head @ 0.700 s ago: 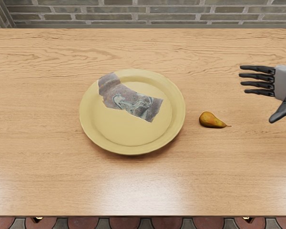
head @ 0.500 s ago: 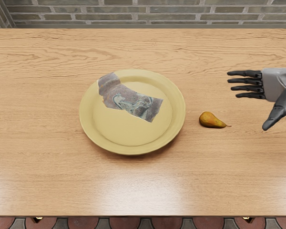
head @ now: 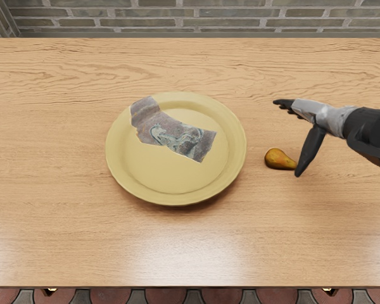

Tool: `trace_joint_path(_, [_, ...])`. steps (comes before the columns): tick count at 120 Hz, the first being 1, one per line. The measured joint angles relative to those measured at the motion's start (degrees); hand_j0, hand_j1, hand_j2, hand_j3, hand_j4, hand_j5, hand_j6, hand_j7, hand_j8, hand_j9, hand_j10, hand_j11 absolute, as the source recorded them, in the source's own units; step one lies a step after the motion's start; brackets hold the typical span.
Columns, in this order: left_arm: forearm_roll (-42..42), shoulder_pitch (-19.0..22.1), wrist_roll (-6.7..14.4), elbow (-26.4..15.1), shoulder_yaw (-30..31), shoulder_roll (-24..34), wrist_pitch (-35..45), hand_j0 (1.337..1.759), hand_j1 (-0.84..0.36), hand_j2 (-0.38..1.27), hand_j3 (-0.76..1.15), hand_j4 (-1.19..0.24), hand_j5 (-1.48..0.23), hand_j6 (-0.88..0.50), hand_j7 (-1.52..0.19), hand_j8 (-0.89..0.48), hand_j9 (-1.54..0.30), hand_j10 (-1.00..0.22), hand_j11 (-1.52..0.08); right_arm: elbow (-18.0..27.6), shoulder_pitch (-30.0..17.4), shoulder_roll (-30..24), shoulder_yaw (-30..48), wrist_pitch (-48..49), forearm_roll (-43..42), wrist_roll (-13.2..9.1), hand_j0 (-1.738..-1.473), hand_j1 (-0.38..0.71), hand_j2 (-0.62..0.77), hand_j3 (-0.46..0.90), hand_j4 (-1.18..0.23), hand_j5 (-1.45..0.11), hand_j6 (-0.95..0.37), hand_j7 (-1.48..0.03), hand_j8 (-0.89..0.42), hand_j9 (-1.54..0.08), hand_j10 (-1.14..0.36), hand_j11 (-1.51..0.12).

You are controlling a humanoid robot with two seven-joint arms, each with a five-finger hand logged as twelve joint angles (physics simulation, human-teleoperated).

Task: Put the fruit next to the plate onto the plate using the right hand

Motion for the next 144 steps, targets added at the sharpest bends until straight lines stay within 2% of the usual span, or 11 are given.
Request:
trace_joint_path(13, [0.0,0.0,0.0,0.0,0.0,0.0,0.0,1.658,0.35,0.00,0.00,0.00,0.00,0.00,0.00,0.00,0.00,0.00,0.00,0.1,-4.8,1.6,0.0,-4.2,-5.9,-0.5,-1.658,-0.35,0.00,0.00,-0.01,0.00,-0.01,0.00,-0.01,0.00,-0.01,0.00])
trace_joint_path(36, [0.0,0.0,0.0,0.0,0.0,0.0,0.0,1.658,0.35,0.00,0.00,0.00,0.00,0.00,0.00,0.00,0.00,0.00,0.00,-1.2,-9.4,4.9,0.1,-10.2,-10.7,-0.7,-1.658,-0.18,-0.03,0.00,-0.15,-0.19,-0.15,-0.18,-0.15,-0.18,-0.15,-0.18])
trace_joint_path(60, [0.0,0.0,0.0,0.0,0.0,0.0,0.0,1.658,0.35,0.00,0.00,0.00,0.00,0.00,0.00,0.00,0.00,0.00,0.00,-2.7,-10.7,7.2,0.4,-13.7,-12.3,-0.7,-1.658,-0.07,-0.04,0.00,-0.24,-0.31,-0.24,-0.31,-0.24,-0.31,-0.24,-0.31])
trace_joint_path(101, [0.0,0.0,0.0,0.0,0.0,0.0,0.0,1.658,0.35,0.00,0.00,0.00,0.00,0.00,0.00,0.00,0.00,0.00,0.00,-2.9,-14.3,9.8,0.2,-23.6,-14.0,-0.7,-1.658,0.03,-0.06,0.00,-0.32,-0.41,-0.32,-0.41,-0.32,-0.41,-0.32,-0.41])
trace_joint_path(122, [0.0,0.0,0.0,0.0,0.0,0.0,0.0,1.658,0.35,0.00,0.00,0.00,0.00,0.00,0.00,0.00,0.00,0.00,0.00,-3.0,-15.2,11.1,0.2,-25.5,-14.1,-0.7,-1.658,0.10,-0.07,0.00,-0.38,-0.49,-0.38,-0.49,-0.38,-0.49,-0.38,-0.49])
trace_joint_path(144, [0.0,0.0,0.0,0.0,0.0,0.0,0.0,1.658,0.35,0.00,0.00,0.00,0.00,0.00,0.00,0.00,0.00,0.00,0.00,-3.7,-15.4,11.6,0.2,-26.2,-14.1,-0.7,-1.658,0.13,-0.08,0.00,-0.40,-0.52,-0.41,-0.52,-0.40,-0.52,-0.40,-0.52])
